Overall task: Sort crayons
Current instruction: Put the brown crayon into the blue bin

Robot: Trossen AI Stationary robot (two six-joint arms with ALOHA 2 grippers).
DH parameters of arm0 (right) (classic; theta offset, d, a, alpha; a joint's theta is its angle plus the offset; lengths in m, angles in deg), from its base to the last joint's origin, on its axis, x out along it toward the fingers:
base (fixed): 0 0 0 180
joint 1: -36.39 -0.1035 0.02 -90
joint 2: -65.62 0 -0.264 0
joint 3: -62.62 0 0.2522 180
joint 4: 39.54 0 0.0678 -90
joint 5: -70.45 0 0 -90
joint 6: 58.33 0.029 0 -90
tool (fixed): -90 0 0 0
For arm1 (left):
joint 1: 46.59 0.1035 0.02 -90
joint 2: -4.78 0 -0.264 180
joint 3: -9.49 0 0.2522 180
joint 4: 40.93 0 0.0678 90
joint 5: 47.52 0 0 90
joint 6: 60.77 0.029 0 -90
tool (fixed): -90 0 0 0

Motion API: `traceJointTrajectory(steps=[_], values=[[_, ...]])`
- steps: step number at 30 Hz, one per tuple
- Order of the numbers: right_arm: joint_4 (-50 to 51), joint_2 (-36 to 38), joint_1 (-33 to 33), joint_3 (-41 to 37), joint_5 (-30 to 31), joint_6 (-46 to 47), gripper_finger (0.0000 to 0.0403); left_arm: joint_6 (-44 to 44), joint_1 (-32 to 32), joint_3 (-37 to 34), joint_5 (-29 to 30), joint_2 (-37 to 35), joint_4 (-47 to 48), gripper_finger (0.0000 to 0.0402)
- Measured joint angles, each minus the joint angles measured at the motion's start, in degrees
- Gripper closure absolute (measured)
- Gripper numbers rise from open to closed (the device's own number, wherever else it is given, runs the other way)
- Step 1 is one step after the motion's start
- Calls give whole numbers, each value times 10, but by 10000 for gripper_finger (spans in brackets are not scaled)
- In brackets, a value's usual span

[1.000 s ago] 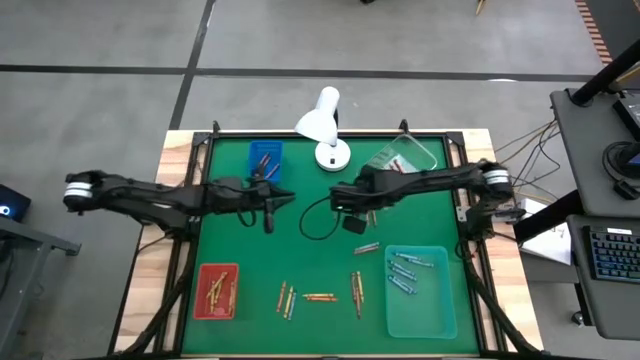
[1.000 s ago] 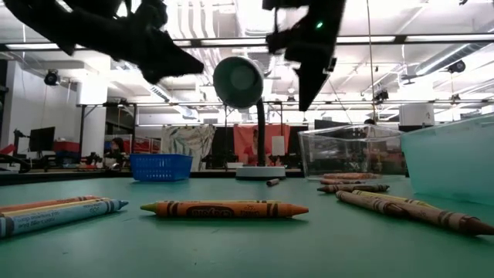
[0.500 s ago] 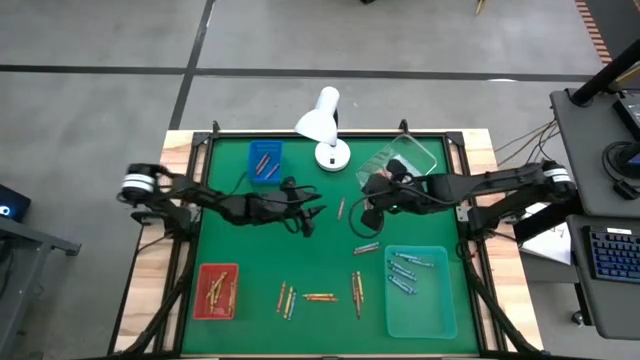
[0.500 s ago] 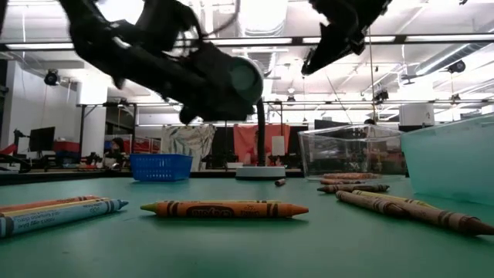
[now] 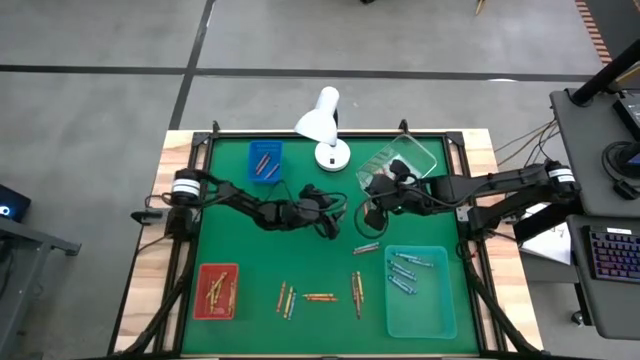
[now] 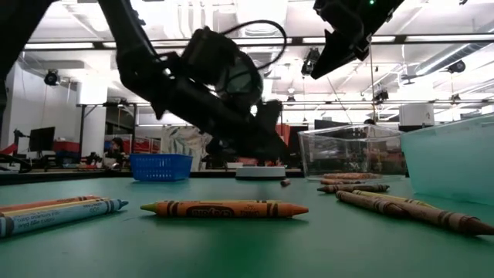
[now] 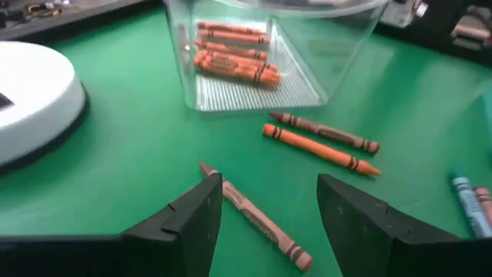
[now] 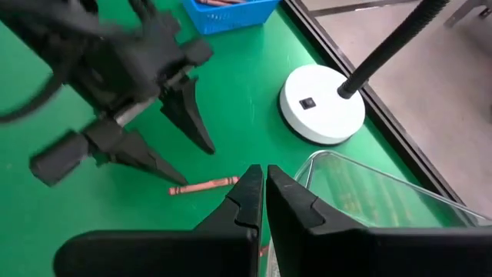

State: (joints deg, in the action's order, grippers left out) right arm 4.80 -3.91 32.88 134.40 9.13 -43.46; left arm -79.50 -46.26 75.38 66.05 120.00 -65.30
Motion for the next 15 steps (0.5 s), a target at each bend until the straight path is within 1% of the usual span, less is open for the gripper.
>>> traceJointTrajectory(steps=[9, 12, 15], values=[[0, 0, 0, 0, 0, 0, 394, 2, -1, 49, 0, 78, 0, 205], [-1, 0, 0, 0, 0, 1, 394, -2, 0, 52, 3, 90, -2, 205], [0, 0, 0, 0, 0, 6, 394, -11, -1, 52, 20, 93, 2, 211]])
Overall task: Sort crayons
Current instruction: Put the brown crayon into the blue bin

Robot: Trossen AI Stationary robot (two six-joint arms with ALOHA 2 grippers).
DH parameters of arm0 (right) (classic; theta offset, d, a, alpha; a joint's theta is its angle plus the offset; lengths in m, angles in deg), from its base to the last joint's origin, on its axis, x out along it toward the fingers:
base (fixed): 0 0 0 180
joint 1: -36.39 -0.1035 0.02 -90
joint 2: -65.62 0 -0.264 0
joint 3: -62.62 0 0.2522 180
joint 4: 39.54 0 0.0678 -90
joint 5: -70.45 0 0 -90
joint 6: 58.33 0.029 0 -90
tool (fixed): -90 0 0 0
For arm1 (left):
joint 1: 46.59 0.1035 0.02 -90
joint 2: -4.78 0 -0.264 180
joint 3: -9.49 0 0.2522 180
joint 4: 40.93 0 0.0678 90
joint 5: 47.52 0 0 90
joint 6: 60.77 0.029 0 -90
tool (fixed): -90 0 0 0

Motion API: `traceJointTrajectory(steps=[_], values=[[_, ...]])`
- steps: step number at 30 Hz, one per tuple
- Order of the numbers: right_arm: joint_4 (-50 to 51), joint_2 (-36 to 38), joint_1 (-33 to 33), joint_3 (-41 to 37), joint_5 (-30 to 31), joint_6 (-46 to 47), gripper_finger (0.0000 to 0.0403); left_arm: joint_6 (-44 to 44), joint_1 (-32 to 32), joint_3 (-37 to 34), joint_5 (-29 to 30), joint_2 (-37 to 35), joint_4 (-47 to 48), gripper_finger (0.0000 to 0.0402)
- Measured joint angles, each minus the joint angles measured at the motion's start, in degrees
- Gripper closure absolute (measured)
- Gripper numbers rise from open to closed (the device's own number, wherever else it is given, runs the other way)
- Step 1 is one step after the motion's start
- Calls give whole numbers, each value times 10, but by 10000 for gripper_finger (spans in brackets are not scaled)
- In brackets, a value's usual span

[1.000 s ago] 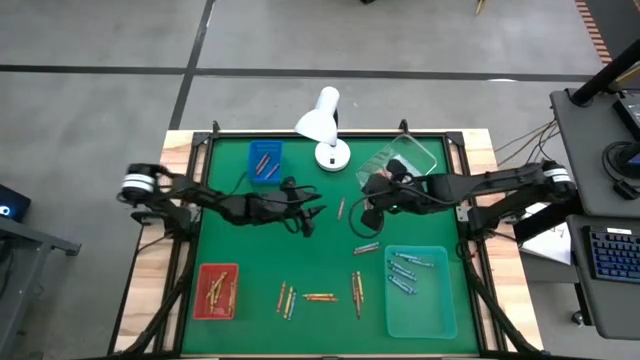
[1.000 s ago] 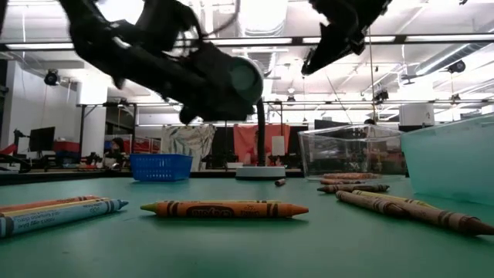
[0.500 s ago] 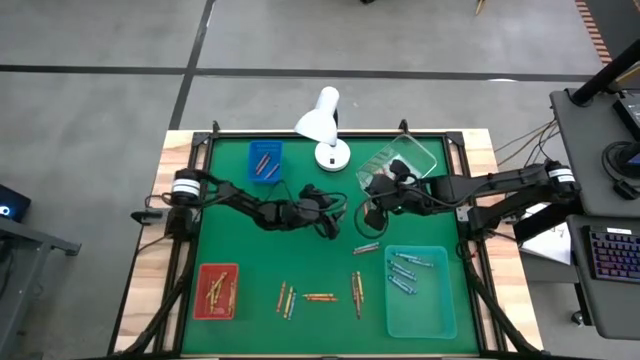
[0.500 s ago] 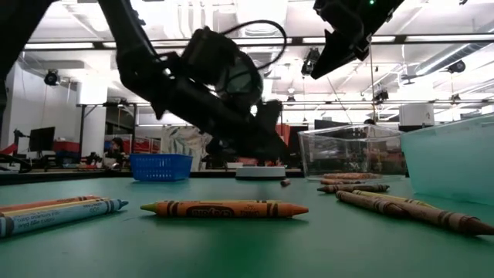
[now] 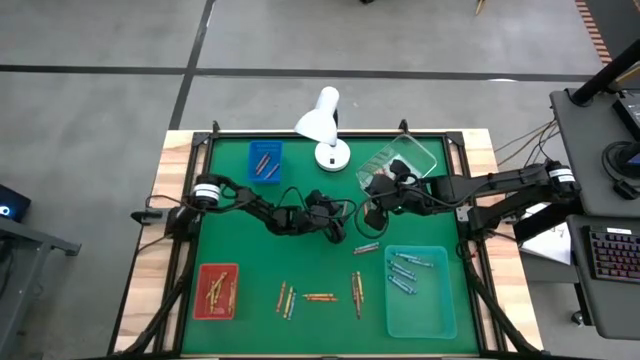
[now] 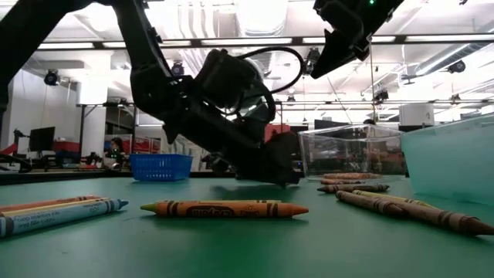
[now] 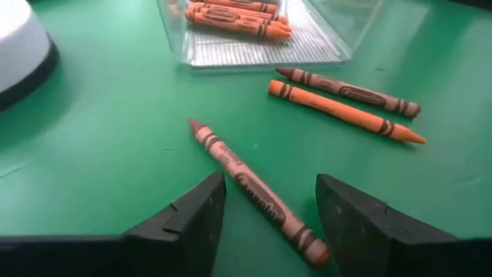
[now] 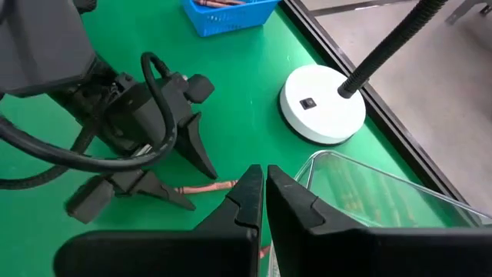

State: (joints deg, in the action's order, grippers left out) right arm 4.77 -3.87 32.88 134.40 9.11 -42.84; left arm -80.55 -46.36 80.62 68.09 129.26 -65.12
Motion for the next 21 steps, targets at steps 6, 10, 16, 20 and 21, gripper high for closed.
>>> traceJointTrajectory(steps=[6, 10, 16, 20, 21], values=[[0, 0, 0, 0, 0, 4, 394, -2, 0, 0, 11, 0, 17, 251], [0, 0, 0, 0, 0, 7, 394, -3, 0, 0, 22, 0, 23, 303], [0, 0, 0, 0, 0, 15, 394, -3, 1, -1, 30, -1, 26, 386], [0, 0, 0, -2, -1, 19, 394, -2, 0, -1, 26, -6, 34, 392], [0, 0, 0, -3, -1, 22, 394, 1, 0, -1, 23, -10, 40, 392]])
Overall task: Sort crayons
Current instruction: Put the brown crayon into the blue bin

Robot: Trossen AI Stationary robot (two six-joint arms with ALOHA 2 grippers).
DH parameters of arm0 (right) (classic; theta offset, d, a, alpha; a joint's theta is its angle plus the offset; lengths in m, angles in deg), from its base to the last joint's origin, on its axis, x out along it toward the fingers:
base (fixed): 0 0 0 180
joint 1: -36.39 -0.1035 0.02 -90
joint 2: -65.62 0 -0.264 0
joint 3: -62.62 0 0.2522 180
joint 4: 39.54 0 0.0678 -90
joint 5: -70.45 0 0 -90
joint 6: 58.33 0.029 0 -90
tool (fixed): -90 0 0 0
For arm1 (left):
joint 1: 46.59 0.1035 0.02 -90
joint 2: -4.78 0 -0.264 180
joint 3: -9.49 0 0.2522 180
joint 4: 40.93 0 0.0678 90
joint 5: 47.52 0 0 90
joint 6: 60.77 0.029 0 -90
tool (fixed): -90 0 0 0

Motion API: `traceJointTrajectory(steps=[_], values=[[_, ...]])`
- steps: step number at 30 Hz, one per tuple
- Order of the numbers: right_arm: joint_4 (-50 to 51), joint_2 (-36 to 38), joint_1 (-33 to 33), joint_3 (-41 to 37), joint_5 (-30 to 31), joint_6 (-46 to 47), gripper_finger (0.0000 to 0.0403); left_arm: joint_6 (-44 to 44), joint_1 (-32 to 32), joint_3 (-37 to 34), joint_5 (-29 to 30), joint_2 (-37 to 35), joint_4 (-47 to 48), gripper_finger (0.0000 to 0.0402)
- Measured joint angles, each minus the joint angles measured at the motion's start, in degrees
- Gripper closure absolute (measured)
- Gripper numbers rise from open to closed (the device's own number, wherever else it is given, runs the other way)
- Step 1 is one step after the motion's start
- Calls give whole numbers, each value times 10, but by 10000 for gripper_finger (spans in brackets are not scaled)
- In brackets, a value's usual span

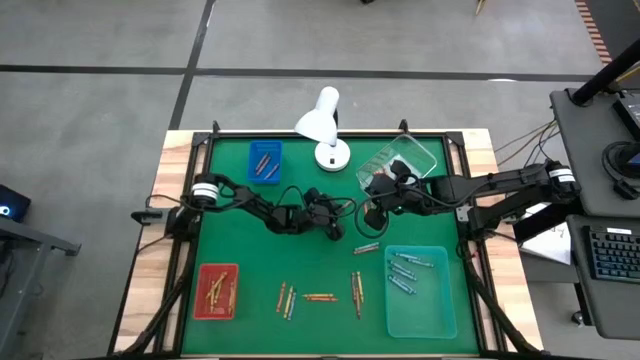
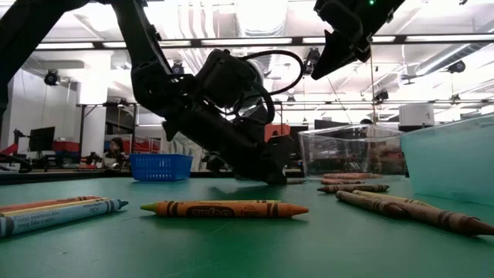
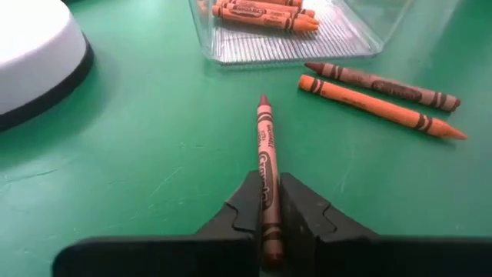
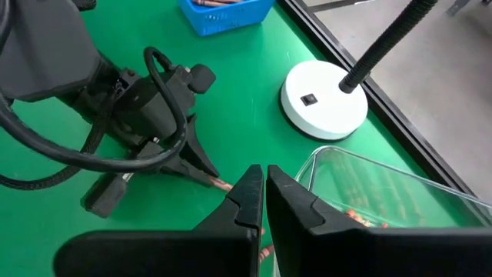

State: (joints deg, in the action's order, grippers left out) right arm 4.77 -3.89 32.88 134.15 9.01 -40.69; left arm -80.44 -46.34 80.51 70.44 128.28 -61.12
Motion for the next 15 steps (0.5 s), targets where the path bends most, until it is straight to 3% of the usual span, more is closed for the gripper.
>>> traceJointTrajectory(steps=[8, 15], values=[[0, 0, 0, -1, 0, 9, 394, 59, -1, -5, -3, -98, 128, 399], [0, 0, -5, -3, 0, 19, 394, 99, 1, -5, 6, -221, 329, 400]])
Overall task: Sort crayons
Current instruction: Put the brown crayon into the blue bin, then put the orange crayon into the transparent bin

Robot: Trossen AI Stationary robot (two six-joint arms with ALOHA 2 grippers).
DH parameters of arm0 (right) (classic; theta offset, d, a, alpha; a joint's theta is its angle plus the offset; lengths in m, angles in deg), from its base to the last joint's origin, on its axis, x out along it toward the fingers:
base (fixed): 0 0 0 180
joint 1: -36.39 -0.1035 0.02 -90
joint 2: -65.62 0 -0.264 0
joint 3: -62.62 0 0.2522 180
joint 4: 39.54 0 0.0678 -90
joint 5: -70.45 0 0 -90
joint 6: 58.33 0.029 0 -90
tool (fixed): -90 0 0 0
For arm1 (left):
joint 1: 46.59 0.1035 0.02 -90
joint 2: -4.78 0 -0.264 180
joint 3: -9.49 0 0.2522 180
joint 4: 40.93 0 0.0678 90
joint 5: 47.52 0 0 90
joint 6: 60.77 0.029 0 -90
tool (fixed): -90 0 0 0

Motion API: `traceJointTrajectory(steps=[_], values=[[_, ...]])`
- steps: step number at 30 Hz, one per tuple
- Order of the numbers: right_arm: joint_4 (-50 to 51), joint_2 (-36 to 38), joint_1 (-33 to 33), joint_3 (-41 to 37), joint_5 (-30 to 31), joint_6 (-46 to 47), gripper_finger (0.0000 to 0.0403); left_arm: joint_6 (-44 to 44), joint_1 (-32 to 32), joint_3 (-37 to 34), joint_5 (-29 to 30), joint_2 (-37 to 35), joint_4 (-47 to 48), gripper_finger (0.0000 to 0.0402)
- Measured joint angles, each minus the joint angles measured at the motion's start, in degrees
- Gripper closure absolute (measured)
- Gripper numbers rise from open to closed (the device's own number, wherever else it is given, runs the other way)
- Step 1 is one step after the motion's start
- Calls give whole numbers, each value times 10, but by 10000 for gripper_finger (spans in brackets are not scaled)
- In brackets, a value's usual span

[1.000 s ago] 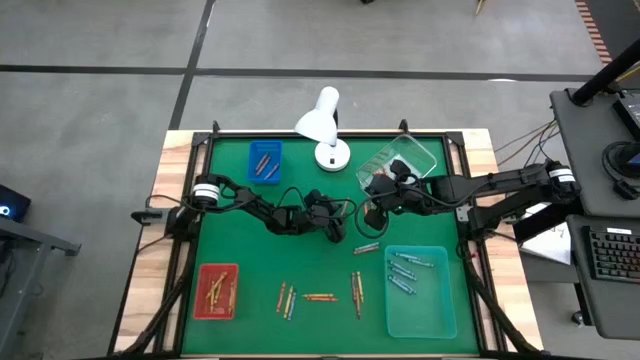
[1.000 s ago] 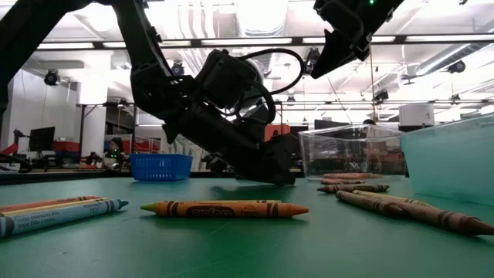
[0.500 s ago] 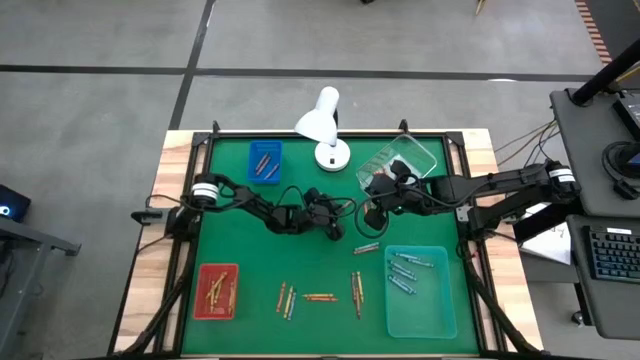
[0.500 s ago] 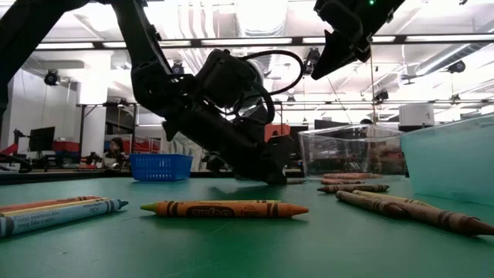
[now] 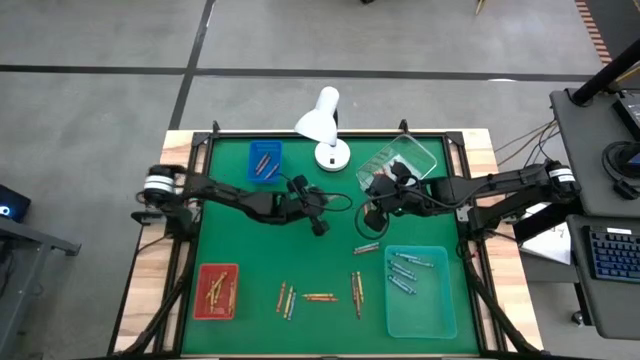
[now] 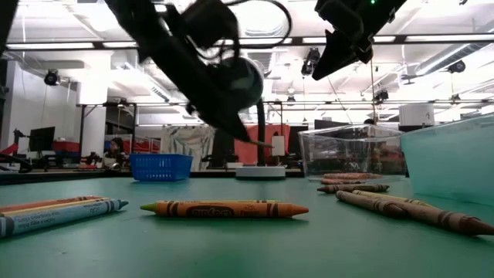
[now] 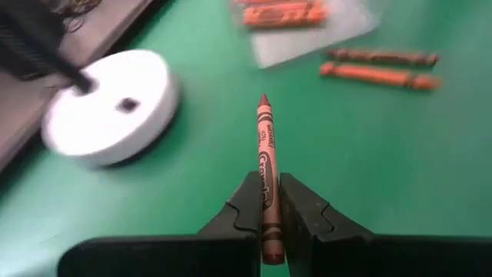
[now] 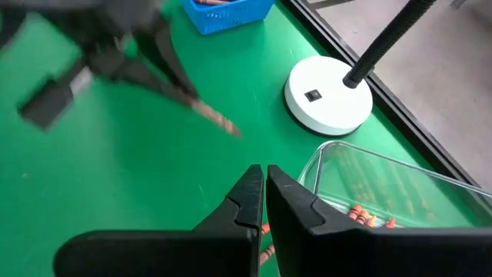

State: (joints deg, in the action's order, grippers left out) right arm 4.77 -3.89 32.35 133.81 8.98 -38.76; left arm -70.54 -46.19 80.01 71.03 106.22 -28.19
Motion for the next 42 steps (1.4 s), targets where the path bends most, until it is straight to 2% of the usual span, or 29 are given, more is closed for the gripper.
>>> traceJointTrajectory(steps=[8, 11, 14, 19, 27, 42], values=[[-13, 0, -1, -1, 0, 0, 394, -29, 38, 1, 106, -130, 313, 400], [-13, 0, -1, -1, 0, 0, 394, -76, 76, 1, 114, -161, 413, 400], [-14, 0, -1, -3, 0, 0, 394, -105, 115, 1, 115, -184, 469, 400], [-24, 0, -1, -4, 0, 0, 394, -96, 176, 1, 115, -198, 480, 400], [-24, 0, -1, -5, 0, 0, 394, -46, 256, 1, 110, -176, 464, 393], [-26, 0, -1, -5, -5, 21, 394, -34, 260, 1, 111, -171, 456, 326]])
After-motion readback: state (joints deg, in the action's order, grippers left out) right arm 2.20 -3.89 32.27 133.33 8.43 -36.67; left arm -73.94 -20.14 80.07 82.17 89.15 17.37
